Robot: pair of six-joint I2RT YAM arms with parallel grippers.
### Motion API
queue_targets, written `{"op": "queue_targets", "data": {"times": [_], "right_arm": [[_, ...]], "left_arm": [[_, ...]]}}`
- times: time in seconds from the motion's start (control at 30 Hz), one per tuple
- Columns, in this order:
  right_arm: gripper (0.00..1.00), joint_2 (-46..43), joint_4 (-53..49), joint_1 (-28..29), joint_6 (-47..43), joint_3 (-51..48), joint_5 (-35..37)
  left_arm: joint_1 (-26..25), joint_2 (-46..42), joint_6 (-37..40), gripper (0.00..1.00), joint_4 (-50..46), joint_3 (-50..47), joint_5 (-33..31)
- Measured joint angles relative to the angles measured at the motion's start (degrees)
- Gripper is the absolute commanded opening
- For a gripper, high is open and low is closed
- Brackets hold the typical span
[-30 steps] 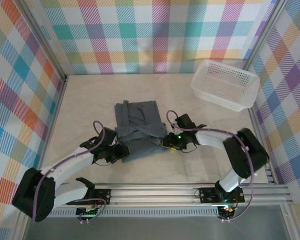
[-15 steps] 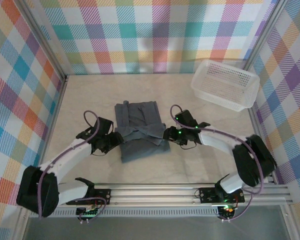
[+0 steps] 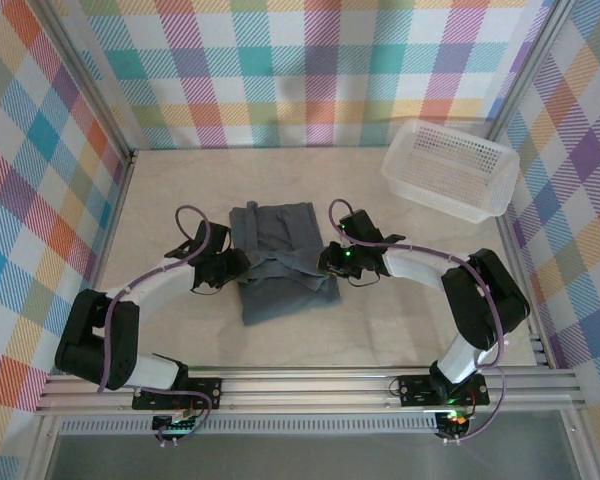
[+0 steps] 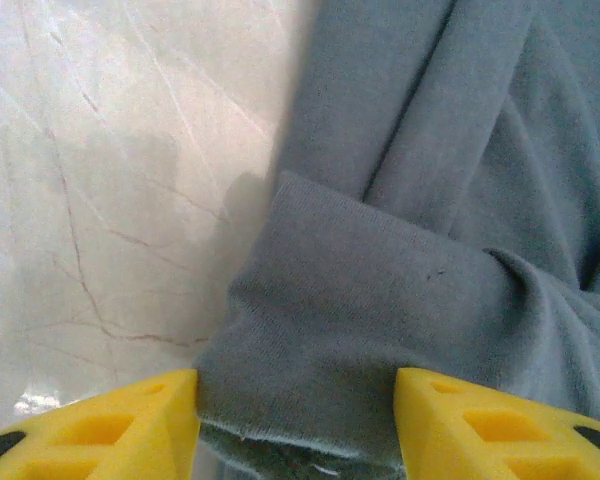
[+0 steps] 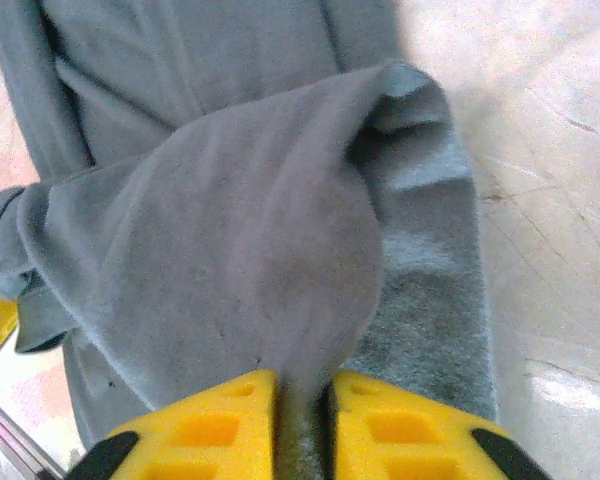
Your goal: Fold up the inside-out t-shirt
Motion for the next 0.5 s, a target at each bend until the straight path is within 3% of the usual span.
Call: {"op": "queue_targets", "data": {"times": [0.13, 0.5], "right_arm": [[0.02, 0.11, 0.20, 0.00, 0.15, 0.35, -0.42], [0.01, 0.11, -0.31, 0.00, 0.15, 1.75, -0.39]], "left_arm": [[0.07, -0.02, 0.22, 0.62, 0.42, -0.13, 0.42], [0.68, -0.44, 1.27, 0.64, 0.11, -1.03, 0.90]]}}
